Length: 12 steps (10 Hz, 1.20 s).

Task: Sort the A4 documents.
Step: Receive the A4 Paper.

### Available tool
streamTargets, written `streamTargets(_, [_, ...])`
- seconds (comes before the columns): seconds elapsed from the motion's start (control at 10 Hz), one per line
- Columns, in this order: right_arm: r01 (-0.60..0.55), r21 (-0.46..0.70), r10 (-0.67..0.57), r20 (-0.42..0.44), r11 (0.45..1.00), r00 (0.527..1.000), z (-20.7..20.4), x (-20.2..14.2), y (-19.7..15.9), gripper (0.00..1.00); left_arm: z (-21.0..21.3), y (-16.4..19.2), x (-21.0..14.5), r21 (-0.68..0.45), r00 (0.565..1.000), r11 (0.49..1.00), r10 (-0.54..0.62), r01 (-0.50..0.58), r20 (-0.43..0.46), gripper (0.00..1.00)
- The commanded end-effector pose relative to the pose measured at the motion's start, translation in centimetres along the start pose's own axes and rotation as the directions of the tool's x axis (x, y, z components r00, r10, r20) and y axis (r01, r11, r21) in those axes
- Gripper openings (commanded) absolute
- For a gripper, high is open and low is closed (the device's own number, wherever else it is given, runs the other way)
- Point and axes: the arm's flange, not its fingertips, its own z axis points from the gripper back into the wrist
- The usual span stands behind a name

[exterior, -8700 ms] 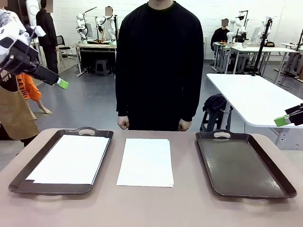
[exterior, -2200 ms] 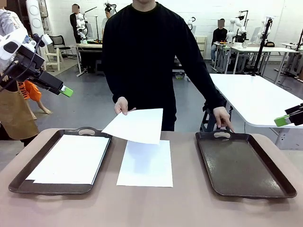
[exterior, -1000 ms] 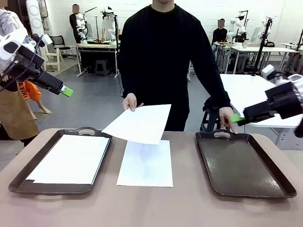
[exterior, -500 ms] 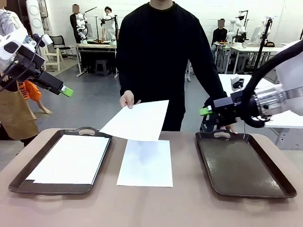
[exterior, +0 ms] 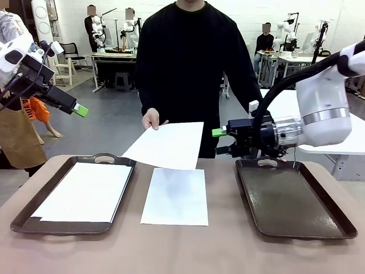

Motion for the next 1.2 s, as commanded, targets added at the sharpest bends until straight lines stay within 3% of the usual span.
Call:
streamTargets(0.0, [0.031,0.037,-0.031,0.011,0.999,0.999,-2.5,1.0,-0.8,1.00,0.1,0.2,-0.1,-0.004,1.000,1.000,-0.011,0.012,0.004,1.00])
streamTargets(0.3, [0.120,0.087,-0.122,0.029,0.989,0.992,-6.3,1.4,-2.0,1.00,0.1,0.2,-0.1,-0.004,1.000,1.000,-0.011,0.012,0.004,1.00])
streamTargets(0.7, [0.208,0.122,-0.220,0.094,0.971,0.971,-7.9,2.4,-4.3,1.00,0.1,0.2,-0.1,-0.004,1.000,1.000,-0.011,0.012,0.004,1.00])
streamTargets(1.1, [0.232,0.092,-0.240,0.087,0.968,0.967,-9.0,2.6,-5.0,1.00,0.1,0.2,-0.1,-0.004,1.000,1.000,-0.011,0.012,0.004,1.00])
